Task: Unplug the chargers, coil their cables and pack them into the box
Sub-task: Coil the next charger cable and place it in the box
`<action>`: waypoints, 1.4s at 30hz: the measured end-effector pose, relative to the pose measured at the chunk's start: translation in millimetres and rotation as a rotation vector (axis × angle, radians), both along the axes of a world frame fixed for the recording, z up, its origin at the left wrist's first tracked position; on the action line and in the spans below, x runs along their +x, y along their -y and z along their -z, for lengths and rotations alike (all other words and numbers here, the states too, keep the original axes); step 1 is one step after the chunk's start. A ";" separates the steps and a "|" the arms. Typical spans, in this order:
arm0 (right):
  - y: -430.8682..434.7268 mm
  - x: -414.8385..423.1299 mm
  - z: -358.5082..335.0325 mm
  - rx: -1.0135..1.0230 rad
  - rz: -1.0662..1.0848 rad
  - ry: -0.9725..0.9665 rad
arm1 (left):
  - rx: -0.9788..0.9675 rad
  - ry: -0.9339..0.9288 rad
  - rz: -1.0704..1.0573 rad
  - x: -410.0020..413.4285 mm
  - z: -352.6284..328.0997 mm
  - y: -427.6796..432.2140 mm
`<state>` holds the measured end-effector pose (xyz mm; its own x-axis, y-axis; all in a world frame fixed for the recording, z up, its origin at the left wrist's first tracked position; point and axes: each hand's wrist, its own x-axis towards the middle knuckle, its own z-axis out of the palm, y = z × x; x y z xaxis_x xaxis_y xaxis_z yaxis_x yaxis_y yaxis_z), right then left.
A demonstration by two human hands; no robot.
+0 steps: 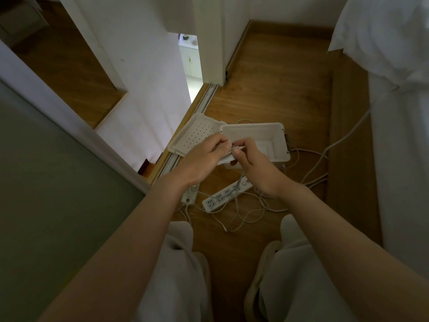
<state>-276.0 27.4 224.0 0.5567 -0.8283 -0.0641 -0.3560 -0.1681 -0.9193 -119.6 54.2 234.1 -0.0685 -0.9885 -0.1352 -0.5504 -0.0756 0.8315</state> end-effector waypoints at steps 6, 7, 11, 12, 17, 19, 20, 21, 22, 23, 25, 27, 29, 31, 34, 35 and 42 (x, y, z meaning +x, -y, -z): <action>4.7 -1.6 1.8 0.033 0.049 0.047 | -0.001 0.028 -0.014 -7.0 -4.4 -3.0; 5.6 -2.3 2.5 0.041 0.048 0.051 | 0.005 0.027 -0.006 -7.7 -4.3 -3.6; 9.7 -9.2 0.0 0.099 -0.002 -0.009 | 0.060 -0.111 0.000 -4.5 -4.4 -2.4; 11.0 -11.1 -0.7 0.120 -0.028 -0.031 | 0.070 -0.138 -0.005 -2.3 -5.5 -1.3; 11.5 -13.0 3.7 0.060 -0.167 -0.156 | 0.168 -0.168 0.002 3.2 -9.9 -0.5; 13.1 -15.0 7.7 -0.038 -0.204 -0.235 | 0.201 -0.198 -0.013 4.5 -14.2 -1.1; 15.2 -16.9 9.5 -0.090 -0.219 -0.277 | 0.207 -0.205 -0.022 5.8 -16.2 -1.4; 17.6 -18.8 11.1 -0.144 -0.230 -0.327 | 0.215 -0.210 -0.030 7.7 -18.3 -1.9; 20.0 -20.4 12.9 -0.199 -0.230 -0.389 | 0.229 -0.212 -0.032 9.5 -20.0 -2.8; 21.9 -21.7 14.4 -0.255 -0.222 -0.459 | 0.249 -0.204 -0.024 10.3 -21.3 -4.0; 23.9 -21.9 15.6 -0.366 -0.183 -0.590 | 0.285 -0.131 0.016 10.7 -20.8 -5.5; 22.9 -19.9 11.6 -0.443 -0.127 -0.649 | 0.288 -0.064 0.034 12.0 -18.9 -5.7; 20.2 -16.7 4.8 -0.452 -0.045 -0.633 | 0.261 -0.013 0.010 13.7 -18.2 -5.8; 16.9 -14.7 -3.3 -0.407 0.059 -0.572 | 0.225 0.089 0.002 15.8 -16.2 -5.7; 14.2 -15.2 -12.2 -0.327 0.158 -0.452 | 0.190 0.281 0.006 16.3 -13.8 -8.0; 13.8 -15.9 -13.7 -0.302 0.161 -0.421 | 0.179 0.323 -0.003 14.5 -13.9 -8.2; -13.0 0.1 -7.6 -0.202 0.055 -0.226 | 0.047 0.458 -0.232 6.9 -4.3 2.0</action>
